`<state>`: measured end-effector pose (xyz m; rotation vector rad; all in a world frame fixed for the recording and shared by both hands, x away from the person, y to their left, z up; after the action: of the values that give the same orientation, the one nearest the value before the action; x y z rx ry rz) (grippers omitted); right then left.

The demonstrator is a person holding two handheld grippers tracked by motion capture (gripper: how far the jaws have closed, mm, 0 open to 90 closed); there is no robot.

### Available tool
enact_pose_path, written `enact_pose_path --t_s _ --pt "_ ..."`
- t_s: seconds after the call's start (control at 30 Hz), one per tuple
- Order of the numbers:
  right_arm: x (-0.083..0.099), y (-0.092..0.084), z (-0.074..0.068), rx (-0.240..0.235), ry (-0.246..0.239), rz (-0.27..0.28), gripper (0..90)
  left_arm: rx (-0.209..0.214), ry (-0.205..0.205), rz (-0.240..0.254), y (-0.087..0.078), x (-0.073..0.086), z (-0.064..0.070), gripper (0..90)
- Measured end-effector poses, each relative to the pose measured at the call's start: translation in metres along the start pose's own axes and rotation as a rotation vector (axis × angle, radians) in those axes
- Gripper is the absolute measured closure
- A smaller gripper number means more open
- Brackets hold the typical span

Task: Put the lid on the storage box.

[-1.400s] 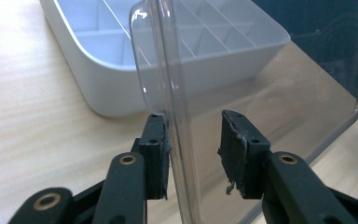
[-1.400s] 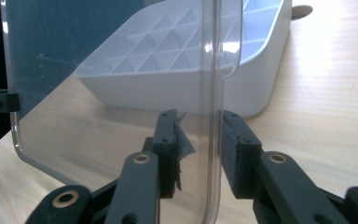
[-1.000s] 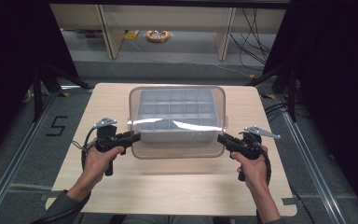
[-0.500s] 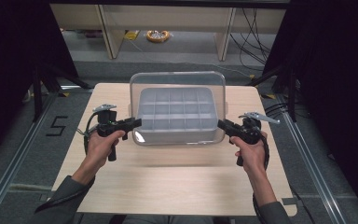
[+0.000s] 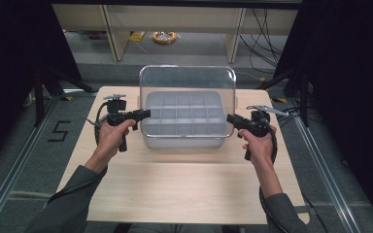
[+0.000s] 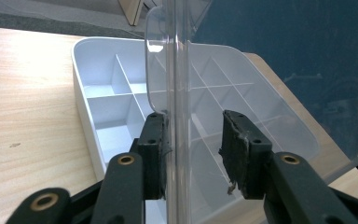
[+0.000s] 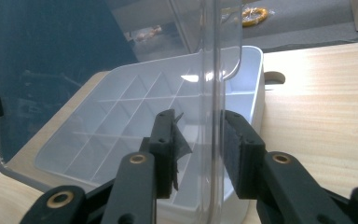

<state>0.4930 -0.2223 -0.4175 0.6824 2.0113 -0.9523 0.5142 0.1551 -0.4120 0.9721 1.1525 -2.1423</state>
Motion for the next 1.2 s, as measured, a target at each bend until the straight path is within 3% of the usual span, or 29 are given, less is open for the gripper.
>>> enact_pose_path --t_s 0.03,0.07,0.17,0.2,0.23,0.27,0.33,0.47,0.5,0.53,0.57,0.6,0.63,0.67,0.77,0.8,0.83,0.87,0.9,0.97,1.0,1.03,1.1,1.13,1.17,1.2 --pt "0.0 0.002 -0.002 0.01 0.024 -0.007 67.8 -0.003 -0.004 -0.002 0.002 -0.001 -0.001 60.8" --pt "-0.002 0.004 0.001 0.01 -0.008 -0.005 67.9 -0.003 -0.008 -0.003 0.003 -0.001 -0.002 60.7" --pt "-0.002 0.009 0.0 0.014 0.025 -0.012 67.8 -0.007 -0.028 -0.004 0.009 -0.001 -0.007 60.4" --pt "-0.002 0.012 0.001 0.02 0.025 -0.016 67.8 -0.011 -0.031 -0.01 0.01 -0.001 -0.009 60.3" --pt "-0.002 0.014 0.004 0.026 -0.006 -0.017 67.8 -0.011 -0.035 -0.012 0.012 0.0 -0.011 60.1" --pt "-0.001 0.016 0.001 0.02 0.039 -0.022 67.8 -0.014 -0.041 -0.016 0.013 0.0 -0.012 60.1" --pt "-0.001 0.02 0.007 0.032 -0.005 -0.026 67.7 -0.017 -0.045 -0.025 0.016 0.002 -0.015 60.0" --pt "0.002 0.027 0.007 0.036 0.055 -0.041 67.4 -0.021 -0.057 -0.029 0.021 0.002 -0.018 59.9" --pt "0.001 0.03 0.012 0.037 -0.011 -0.03 67.3 -0.027 -0.07 -0.034 0.024 0.002 -0.02 59.9" --pt "0.002 0.031 0.01 0.046 0.032 -0.042 67.2 -0.03 -0.073 -0.037 0.025 0.002 -0.021 59.8" --pt "0.002 0.033 0.012 0.038 0.02 -0.04 67.1 -0.031 -0.075 -0.041 0.027 0.002 -0.022 59.8" --pt "0.003 0.035 0.011 0.045 0.048 -0.042 66.9 -0.035 -0.077 -0.041 0.028 0.001 -0.023 59.8" --pt "0.002 0.037 0.014 0.045 0.028 -0.045 66.7 -0.036 -0.078 -0.045 0.029 0.002 -0.023 59.8" --pt "0.003 0.038 0.013 0.051 0.05 -0.057 66.5 -0.038 -0.084 -0.046 0.031 0.002 -0.024 59.8" --pt "0.004 0.044 0.02 0.061 0.048 -0.056 65.8 -0.044 -0.098 -0.06 0.037 0.002 -0.025 59.8" --pt "0.006 0.045 0.018 0.063 0.095 -0.069 65.5 -0.045 -0.1 -0.063 0.039 0.002 -0.025 59.8" --pt "0.006 0.047 0.023 0.065 0.055 -0.064 65.3 -0.047 -0.108 -0.063 0.04 0.002 -0.026 59.7" --pt "0.007 0.047 0.018 0.07 0.142 -0.08 65.1 -0.046 -0.11 -0.065 0.041 0.002 -0.026 59.7" --pt "0.007 0.049 0.022 0.07 0.11 -0.071 64.7 -0.049 -0.114 -0.064 0.043 0.003 -0.027 59.6" --pt "0.008 0.051 0.023 0.074 0.117 -0.074 64.2 -0.056 -0.113 -0.073 0.046 0.004 -0.028 58.9" --pt "0.008 0.054 0.026 0.074 0.096 -0.074 64.1 -0.059 -0.115 -0.079 0.047 0.005 -0.029 58.7" --pt "0.009 0.055 0.023 0.074 0.144 -0.083 63.9 -0.062 -0.118 -0.081 0.048 0.006 -0.03 58.5" --pt "0.01 0.058 0.026 0.081 0.139 -0.079 63.1 -0.07 -0.107 -0.096 0.049 0.008 -0.033 58.1" --pt "0.011 0.06 0.03 0.086 0.096 -0.068 63.0 -0.073 -0.116 -0.089 0.05 0.008 -0.033 57.8" --pt "0.012 0.061 0.026 0.078 0.153 -0.086 63.0 -0.079 -0.112 -0.091 0.051 0.009 -0.035 57.7" --pt "0.012 0.064 0.03 0.082 0.091 -0.078 63.0 -0.079 -0.103 -0.095 0.051 0.01 -0.037 57.6"
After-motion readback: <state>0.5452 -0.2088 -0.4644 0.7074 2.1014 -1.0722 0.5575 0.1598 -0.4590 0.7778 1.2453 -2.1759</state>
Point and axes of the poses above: each handheld gripper's, and its own axes: y roughly forward along the jaws, x roughly out of its underside, z roughly to its right, the point moved 4 cm from there along y, roughly forward along the jaws, and after that the axes turned 4 degrees about -x, right-handed, at the moved point
